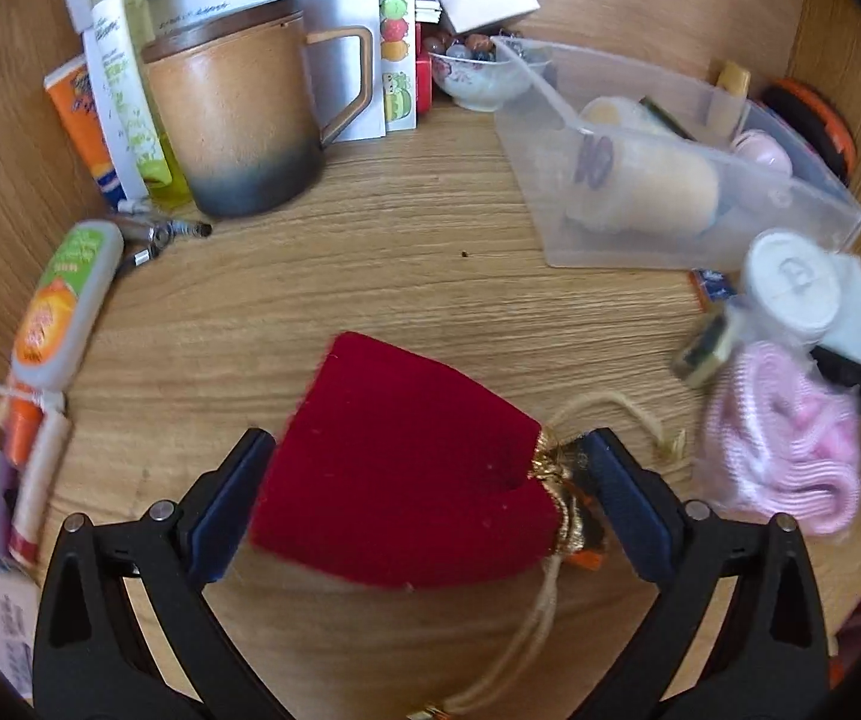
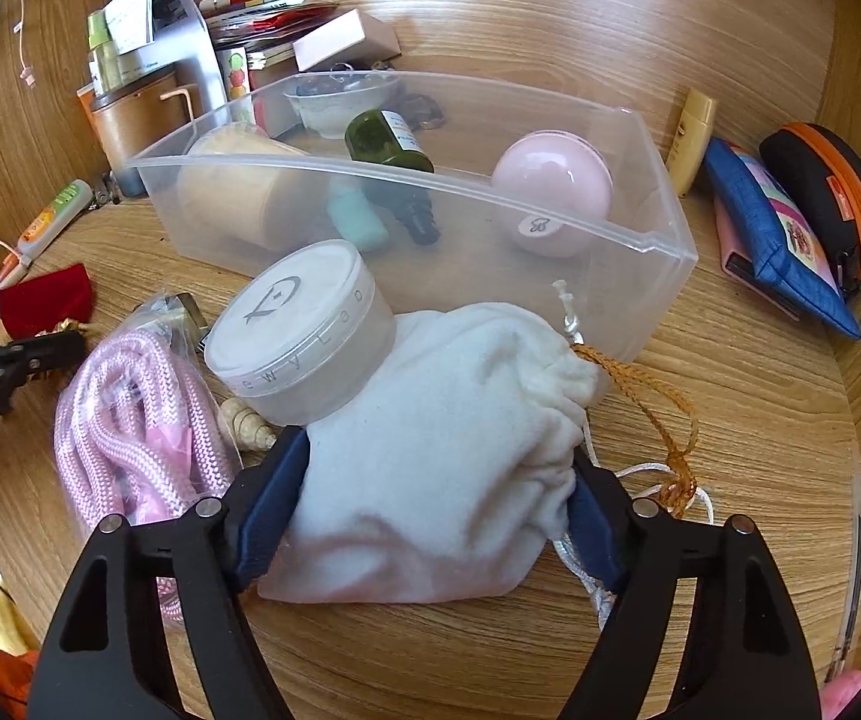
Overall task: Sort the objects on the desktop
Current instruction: 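Close the left gripper on the red velvet pouch while the right grips the white drawstring bag, then lift the pouch and drawstring bag and carry both over the clear box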
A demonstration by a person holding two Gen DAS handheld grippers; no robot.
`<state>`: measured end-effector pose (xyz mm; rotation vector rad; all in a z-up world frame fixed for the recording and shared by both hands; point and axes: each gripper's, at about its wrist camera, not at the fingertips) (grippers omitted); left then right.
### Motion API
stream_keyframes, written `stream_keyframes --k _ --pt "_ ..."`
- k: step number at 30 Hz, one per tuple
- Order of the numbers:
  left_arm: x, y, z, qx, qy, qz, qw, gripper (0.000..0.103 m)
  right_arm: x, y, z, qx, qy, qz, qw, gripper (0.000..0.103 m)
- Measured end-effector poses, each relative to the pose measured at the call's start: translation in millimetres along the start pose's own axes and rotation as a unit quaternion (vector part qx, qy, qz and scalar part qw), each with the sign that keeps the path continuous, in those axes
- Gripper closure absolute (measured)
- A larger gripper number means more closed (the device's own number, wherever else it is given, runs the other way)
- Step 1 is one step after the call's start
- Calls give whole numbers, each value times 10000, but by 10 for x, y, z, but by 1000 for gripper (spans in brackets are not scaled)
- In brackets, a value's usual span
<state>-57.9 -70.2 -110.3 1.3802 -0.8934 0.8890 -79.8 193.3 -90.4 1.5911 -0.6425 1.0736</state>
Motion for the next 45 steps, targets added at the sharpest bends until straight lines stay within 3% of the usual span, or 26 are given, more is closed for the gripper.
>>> stream_keyframes --k 5,7,15,27,32,39,45 --pt "1 20 33 21 -5 -60 10000 4 23 -20 6 44 52 -124 9999 40" --pt "21 2 47 54 24 -138 9999 12 35 -25 8 43 77 -174 9998 45" --pt "36 -15 78 64 33 -240 9997 28 110 -66 6 62 161 -356 9992 54" --pt "206 11 110 344 -341 -452 9978 58 297 -194 -155 -202 260 -620 9975 60" --pt "229 63 51 314 -116 -501 9982 60 444 -228 -261 -315 185 -771 9964 60" --pt "308 65 48 343 -333 -563 9973 77 619 -266 -383 -389 114 -913 9950 60" --pt "406 52 44 274 -324 -666 9969 79 683 -261 -418 -430 188 -1009 9938 60"
Point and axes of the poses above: each gripper's, at about its wrist camera, not at the fingertips, and x roughly against the way its jaws point, z to its left, y to its top, and after that the axes turned 11 degrees about z, right-handed
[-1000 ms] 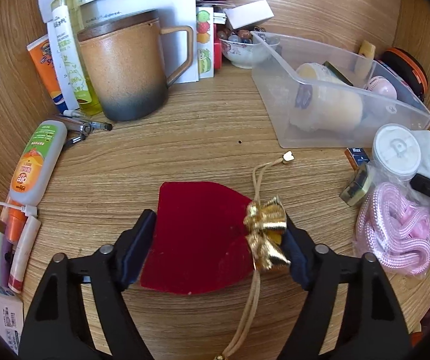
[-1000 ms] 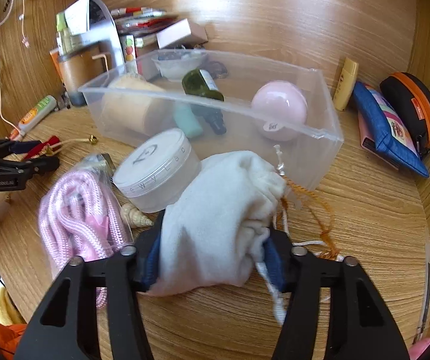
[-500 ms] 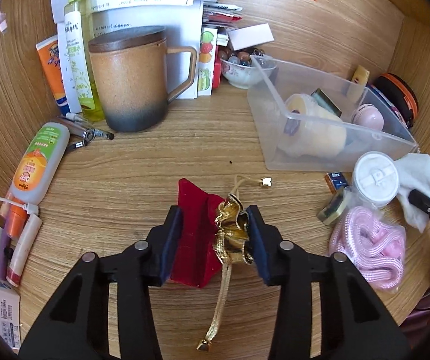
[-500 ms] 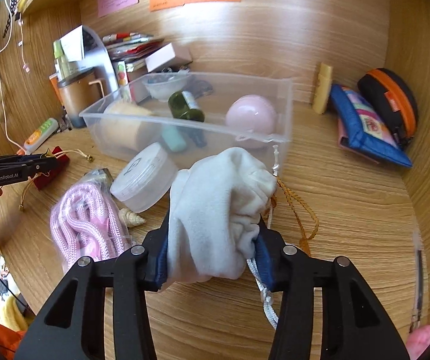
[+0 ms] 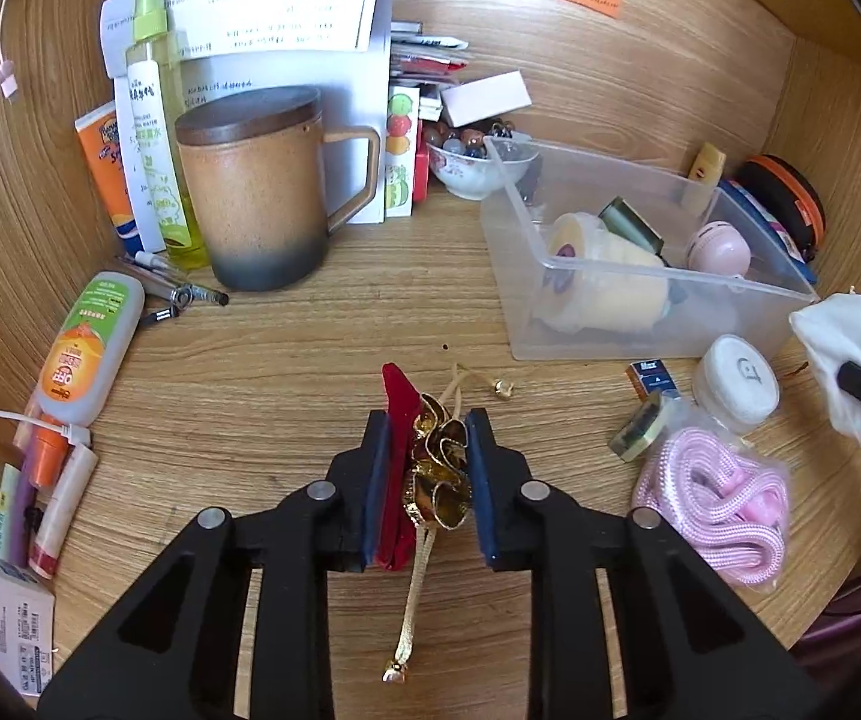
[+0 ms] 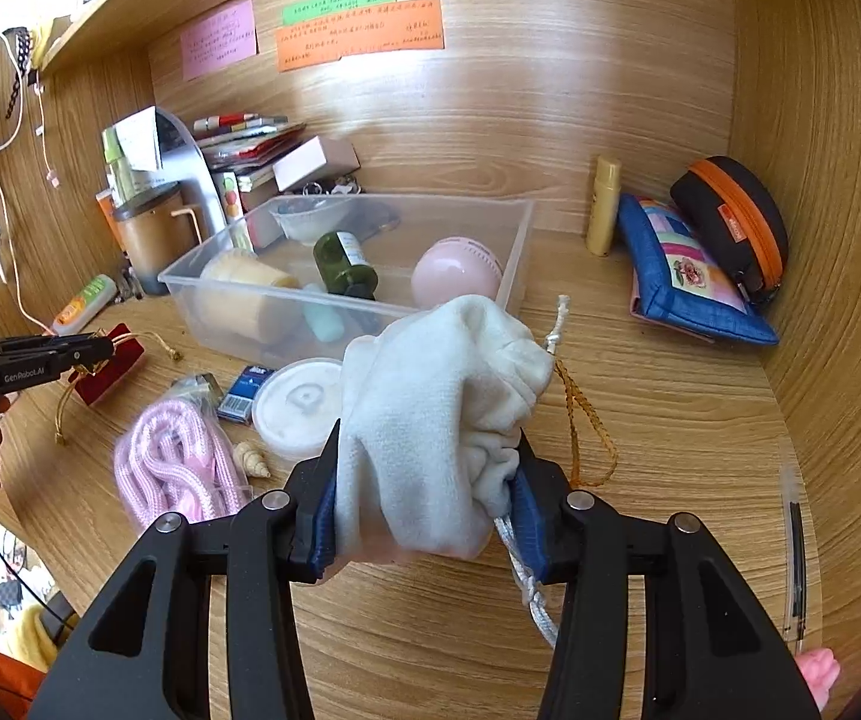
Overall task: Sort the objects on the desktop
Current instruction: 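Lift the pouch and drawstring bag and carry both over the clear box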
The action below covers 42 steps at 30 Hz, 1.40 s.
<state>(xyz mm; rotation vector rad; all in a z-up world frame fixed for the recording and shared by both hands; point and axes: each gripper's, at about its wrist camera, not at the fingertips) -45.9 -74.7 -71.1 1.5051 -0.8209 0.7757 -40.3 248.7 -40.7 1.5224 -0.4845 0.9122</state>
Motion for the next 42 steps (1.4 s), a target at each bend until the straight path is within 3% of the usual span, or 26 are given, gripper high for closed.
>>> stream_keyframes --k 27,42 --pt "491 456 -429 -479 -454 -868 9940 80 253 438 91 331 -183 -493 9981 60" --pt "330 962 -519 -552 -681 -959 9915 80 -22 874 91 378 -280 -466 9978 60"
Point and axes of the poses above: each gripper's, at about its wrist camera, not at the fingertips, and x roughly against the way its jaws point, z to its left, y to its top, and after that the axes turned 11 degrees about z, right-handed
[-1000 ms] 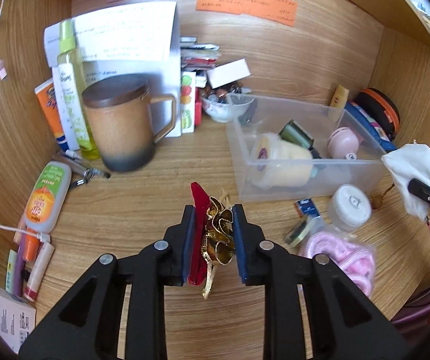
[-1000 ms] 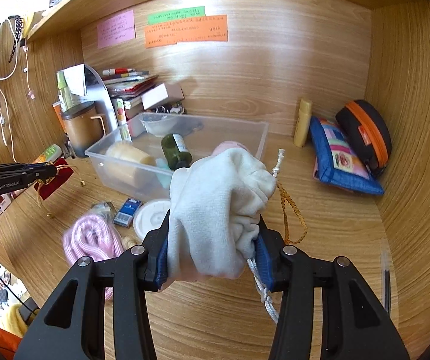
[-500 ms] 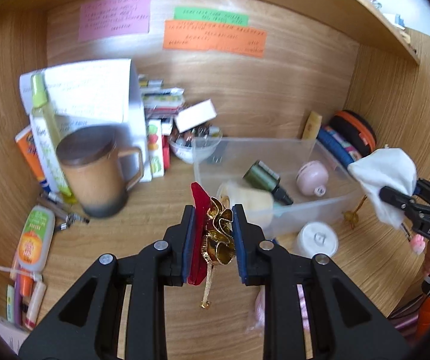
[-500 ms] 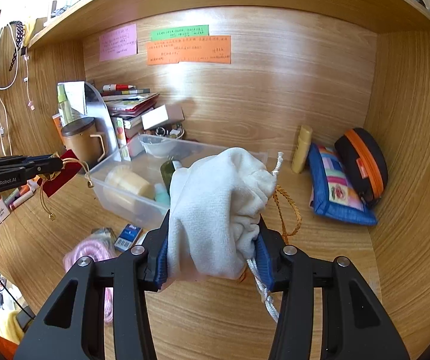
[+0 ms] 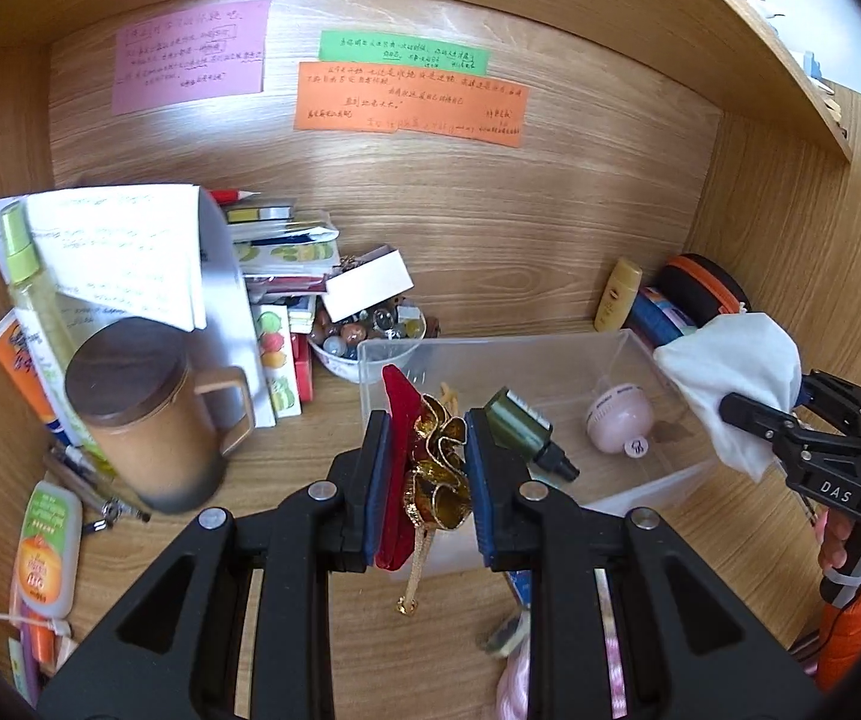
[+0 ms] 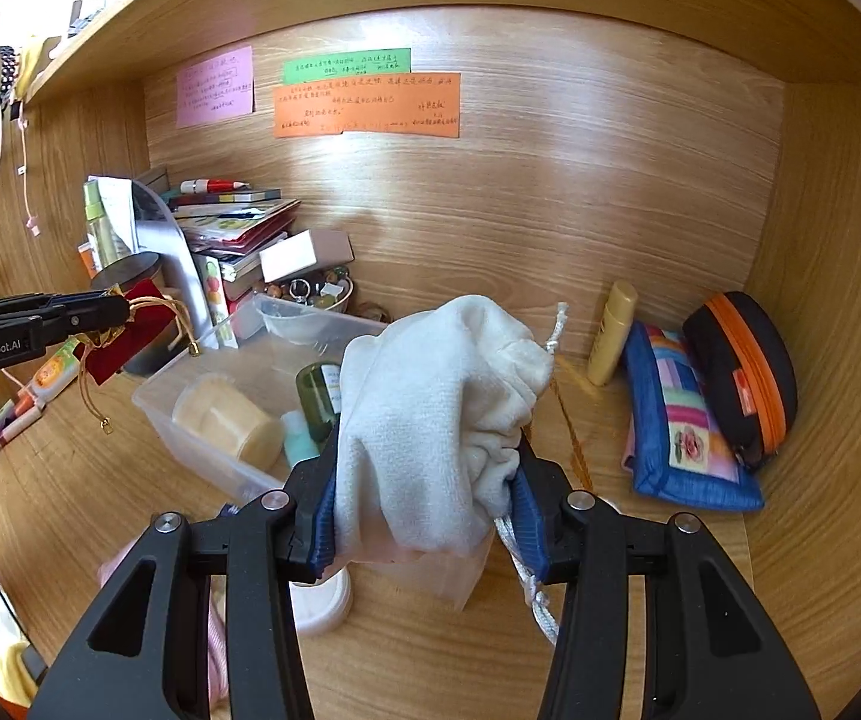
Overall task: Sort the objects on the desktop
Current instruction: 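Lift the pouch and drawstring bag and carry both over the clear box, then lower and open both grippers to drop the pouch and bag into the box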
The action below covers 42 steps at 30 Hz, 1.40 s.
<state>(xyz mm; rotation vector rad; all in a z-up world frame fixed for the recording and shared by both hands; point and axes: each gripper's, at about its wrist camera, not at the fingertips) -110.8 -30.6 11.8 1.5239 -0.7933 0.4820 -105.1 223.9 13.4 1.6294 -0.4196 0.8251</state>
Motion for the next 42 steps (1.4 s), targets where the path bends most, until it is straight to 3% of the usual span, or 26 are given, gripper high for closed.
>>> stream_keyframes --k 11,22,32,42 --pt "-295 283 -108 -155 -148 125 9997 80 -296 279 51 145 122 75 9998 59" --pt "-776 455 -139 -171 -326 532 9979 80 -660 409 109 212 139 352 9991 59" --pt "-1089 401 -147 -163 -130 811 9965 80 -980 374 261 345 -64 492 9982 59" --pt "-1249 362 -181 -263 139 1001 9945 79 -1093 297 279 334 165 696 9969 58"
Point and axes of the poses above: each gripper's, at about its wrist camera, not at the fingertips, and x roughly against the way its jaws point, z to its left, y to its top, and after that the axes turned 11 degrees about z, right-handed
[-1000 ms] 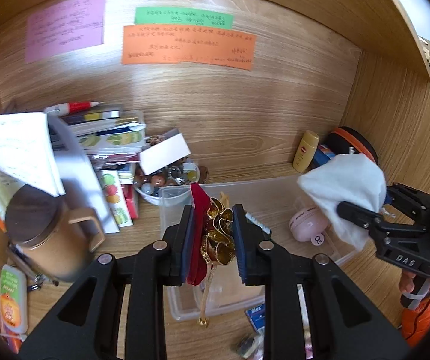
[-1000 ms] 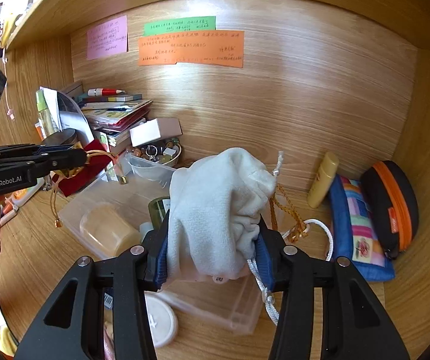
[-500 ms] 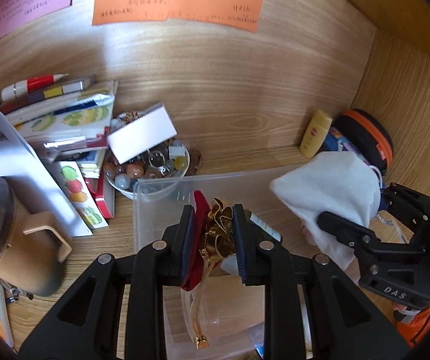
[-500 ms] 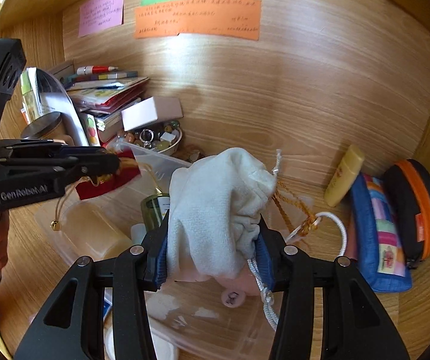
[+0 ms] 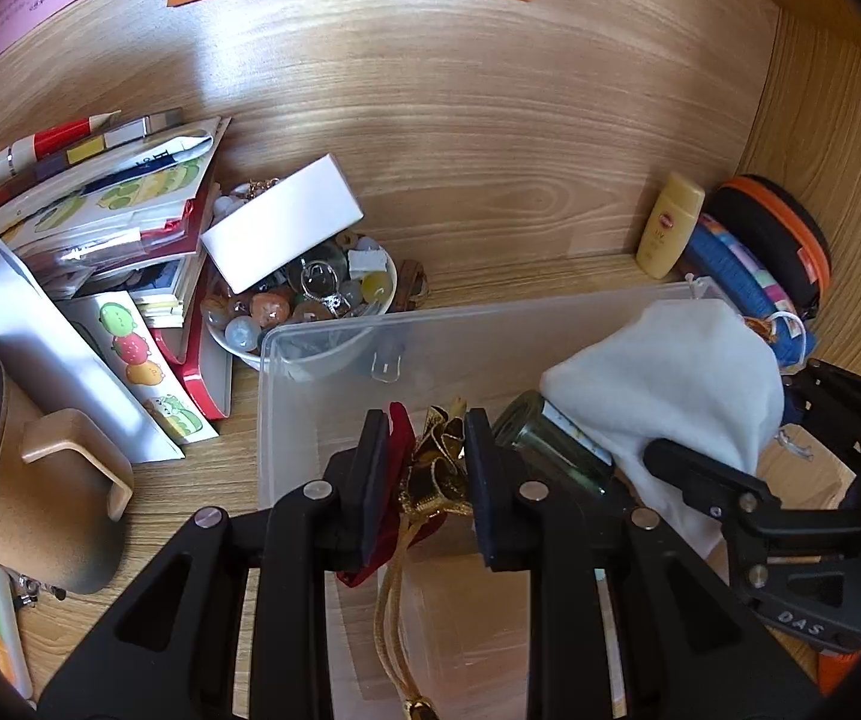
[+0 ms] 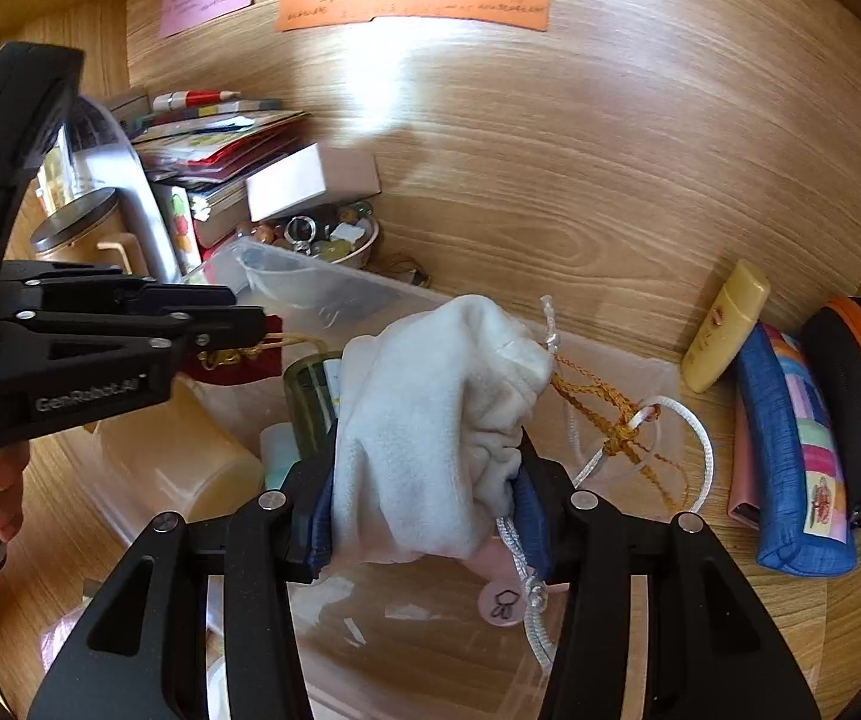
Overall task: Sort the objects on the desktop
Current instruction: 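Lower and open both grippers to drop the pouch and bag into the box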
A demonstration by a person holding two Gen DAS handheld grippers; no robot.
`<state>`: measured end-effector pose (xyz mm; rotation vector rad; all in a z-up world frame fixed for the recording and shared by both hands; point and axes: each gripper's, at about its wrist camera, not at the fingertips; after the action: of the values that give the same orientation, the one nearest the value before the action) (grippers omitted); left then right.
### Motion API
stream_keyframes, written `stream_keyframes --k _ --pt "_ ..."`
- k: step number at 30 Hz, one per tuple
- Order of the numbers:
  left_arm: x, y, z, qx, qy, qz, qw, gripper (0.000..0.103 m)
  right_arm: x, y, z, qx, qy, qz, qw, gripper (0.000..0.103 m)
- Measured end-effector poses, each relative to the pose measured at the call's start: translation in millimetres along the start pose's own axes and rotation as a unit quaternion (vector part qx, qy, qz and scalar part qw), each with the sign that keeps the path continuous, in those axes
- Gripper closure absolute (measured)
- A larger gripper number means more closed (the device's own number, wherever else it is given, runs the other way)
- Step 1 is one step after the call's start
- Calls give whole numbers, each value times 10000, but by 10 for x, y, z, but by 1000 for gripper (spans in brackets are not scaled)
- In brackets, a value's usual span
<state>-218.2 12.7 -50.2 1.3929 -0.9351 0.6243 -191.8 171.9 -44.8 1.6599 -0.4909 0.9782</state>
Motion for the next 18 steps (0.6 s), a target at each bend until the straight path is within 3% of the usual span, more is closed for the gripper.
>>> stream_keyframes --k 8,11,15,18 --pt "-96 -3 49 24 171 145 9997 74 -16 -20 44 69 70 19 9999 55" --pt "-88 -8 4 -83 188 131 9997 64 -17 -29 64 102 41 -9 9999 54" --pt "-41 -15 -43 -201 361 23 9991 44 -18 -37 106 201 -92 -34 9997 50" --pt "-25 -13 -40 -229 385 -19 9990 42 -5 -40 101 230 -138 -73 9996 48"
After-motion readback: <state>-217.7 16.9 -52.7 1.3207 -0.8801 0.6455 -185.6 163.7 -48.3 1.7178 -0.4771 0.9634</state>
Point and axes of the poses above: each gripper's, at about its wrist camera, not at the fingertips, and x roughly against the way its jaws point, z to its left, y to its top, and after that the axes turned 11 degrees about z, right-handed
